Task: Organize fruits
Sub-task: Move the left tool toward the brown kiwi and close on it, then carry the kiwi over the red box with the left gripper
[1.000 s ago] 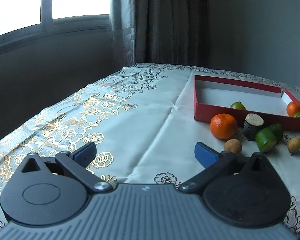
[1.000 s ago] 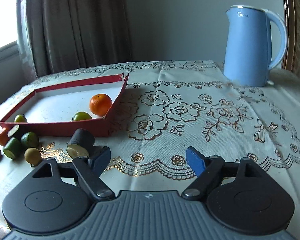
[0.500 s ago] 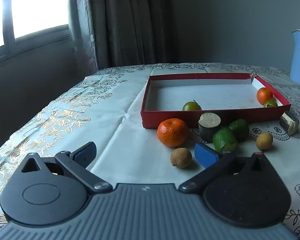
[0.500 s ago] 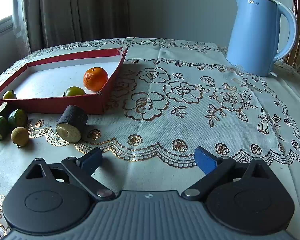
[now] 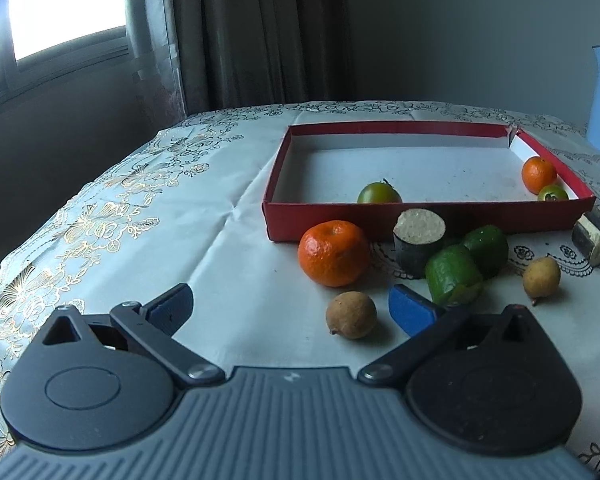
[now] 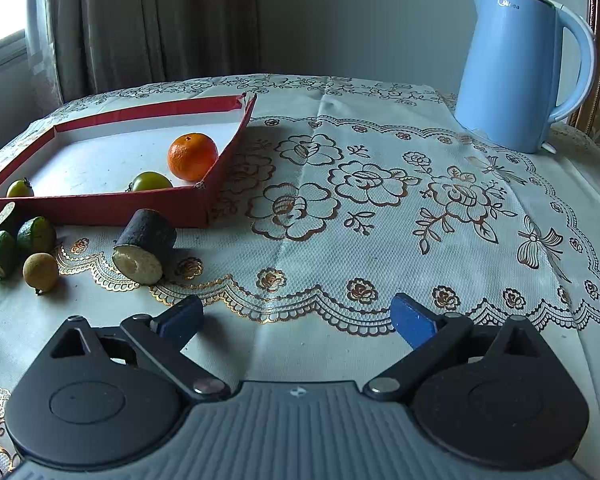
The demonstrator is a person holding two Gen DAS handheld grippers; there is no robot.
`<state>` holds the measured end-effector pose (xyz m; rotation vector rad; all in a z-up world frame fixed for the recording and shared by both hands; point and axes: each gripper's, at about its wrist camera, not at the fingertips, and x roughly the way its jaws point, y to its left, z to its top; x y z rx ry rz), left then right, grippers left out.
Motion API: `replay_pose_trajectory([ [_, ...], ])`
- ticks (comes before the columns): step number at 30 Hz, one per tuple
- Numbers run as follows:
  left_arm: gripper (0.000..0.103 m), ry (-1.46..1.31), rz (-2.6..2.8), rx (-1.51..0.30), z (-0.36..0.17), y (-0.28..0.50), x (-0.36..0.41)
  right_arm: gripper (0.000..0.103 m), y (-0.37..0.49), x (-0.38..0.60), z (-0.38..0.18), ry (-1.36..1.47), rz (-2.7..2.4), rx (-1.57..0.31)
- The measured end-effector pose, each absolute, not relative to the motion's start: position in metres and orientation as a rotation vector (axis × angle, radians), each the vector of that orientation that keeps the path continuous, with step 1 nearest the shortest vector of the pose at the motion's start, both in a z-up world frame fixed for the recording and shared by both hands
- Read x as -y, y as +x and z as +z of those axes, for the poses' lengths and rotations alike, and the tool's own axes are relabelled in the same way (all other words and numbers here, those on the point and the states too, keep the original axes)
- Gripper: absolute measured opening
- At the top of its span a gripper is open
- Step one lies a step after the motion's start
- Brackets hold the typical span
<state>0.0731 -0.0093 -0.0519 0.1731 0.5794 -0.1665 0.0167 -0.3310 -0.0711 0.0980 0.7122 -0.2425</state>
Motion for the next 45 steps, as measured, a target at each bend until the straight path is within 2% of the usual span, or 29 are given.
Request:
replay_pose_trajectory([
  [5,0.098,0.177,-0.158,-0.624,-0.056,0.079,0.010,0.101,0.017,0.331,-0.071,0.098,-0.242,-0.712],
  [6,0.094,0.170,-0.161,-0.636,-0.056,0.080,0.009,0.101,0.017,0.331,-0.071,0.098,-0.242,-0.712],
  [11,0.093,0.146,-0.167,-0.648,-0.057,0.081,0.006,0.101,0.017,0.331,-0.071,0.098,-0.242,-0.712],
  [23,0.080,0.126,-0.197,-0.639,-0.057,0.078,0.006,0.101,0.017,0.332,-0.071,0.099,-0.241,-0.713],
  [34,0.049,0.122,-0.275,-0.612,-0.057,0.070,0.006,0.101,0.017,0.332,-0.071,0.099,-0.241,-0.713],
  [41,0.039,0.134,-0.294,-0.599,-0.057,0.067,0.008,0.101,0.017,0.332,-0.071,0.099,-0.240,-0.713],
  [45,0.025,0.122,-0.295,-0.598,-0.057,0.066,0.006,0.101,0.017,0.332,-0.071,0.100,-0.240,-0.713],
])
